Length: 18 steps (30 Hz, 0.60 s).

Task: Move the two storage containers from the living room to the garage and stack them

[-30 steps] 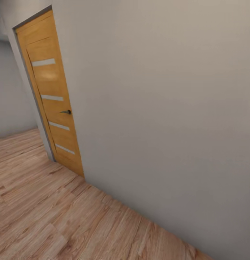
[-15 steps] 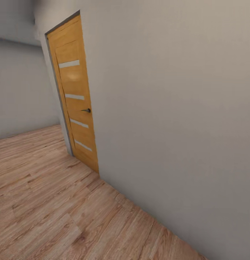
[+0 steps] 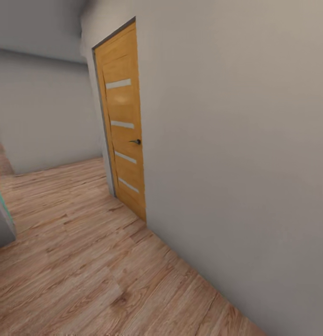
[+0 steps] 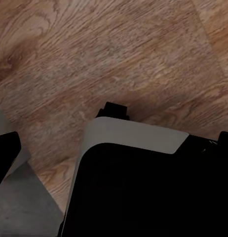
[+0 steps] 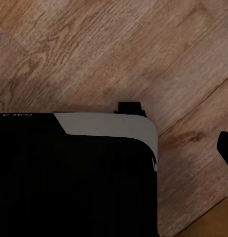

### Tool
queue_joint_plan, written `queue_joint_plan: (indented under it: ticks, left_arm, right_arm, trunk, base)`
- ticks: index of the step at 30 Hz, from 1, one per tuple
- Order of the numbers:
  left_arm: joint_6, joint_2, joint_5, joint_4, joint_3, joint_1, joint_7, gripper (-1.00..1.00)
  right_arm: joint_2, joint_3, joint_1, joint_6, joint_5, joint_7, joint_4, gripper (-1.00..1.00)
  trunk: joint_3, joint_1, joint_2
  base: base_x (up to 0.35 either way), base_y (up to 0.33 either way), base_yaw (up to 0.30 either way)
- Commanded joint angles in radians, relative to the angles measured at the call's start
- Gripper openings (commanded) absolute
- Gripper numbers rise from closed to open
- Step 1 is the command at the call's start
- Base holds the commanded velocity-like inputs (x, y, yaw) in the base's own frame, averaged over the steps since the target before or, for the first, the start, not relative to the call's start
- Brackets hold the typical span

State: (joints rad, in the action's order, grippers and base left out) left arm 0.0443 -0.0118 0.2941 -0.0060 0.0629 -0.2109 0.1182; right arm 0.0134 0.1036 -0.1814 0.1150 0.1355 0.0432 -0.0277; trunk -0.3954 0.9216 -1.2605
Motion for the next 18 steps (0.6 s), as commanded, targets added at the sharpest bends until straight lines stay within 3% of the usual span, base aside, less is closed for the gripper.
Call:
queue_joint_plan:
  ticks: [1, 6, 18]
  left_arm:
    - [0.003, 0.0, 0.008, 0.001, 0.007, -0.001, 0.003, 1.0]
    - [0.003, 0.0, 0.009, 0.001, 0.008, -0.001, 0.003, 1.0]
    - [0.003, 0.0, 0.009, 0.001, 0.007, -0.001, 0.003, 1.0]
  right_arm:
    - [0.0, 0.009, -0.001, 0.006, 0.01, 0.004, -0.003, 1.0]
    - [0.0, 0.01, -0.001, 0.006, 0.01, 0.005, -0.003, 1.0]
    - [0.003, 0.01, -0.001, 0.006, 0.01, 0.004, -0.003, 1.0]
  trunk:
    - [-0.001, 0.0, -0.001]
    - [-0.001, 0.0, -0.001]
    - [-0.001, 0.0, -0.001]
  base:
    - [0.0, 0.0, 0.3]
    - [0.107, 0.0, 0.3]
    - [0.302, 0.0, 0.3]
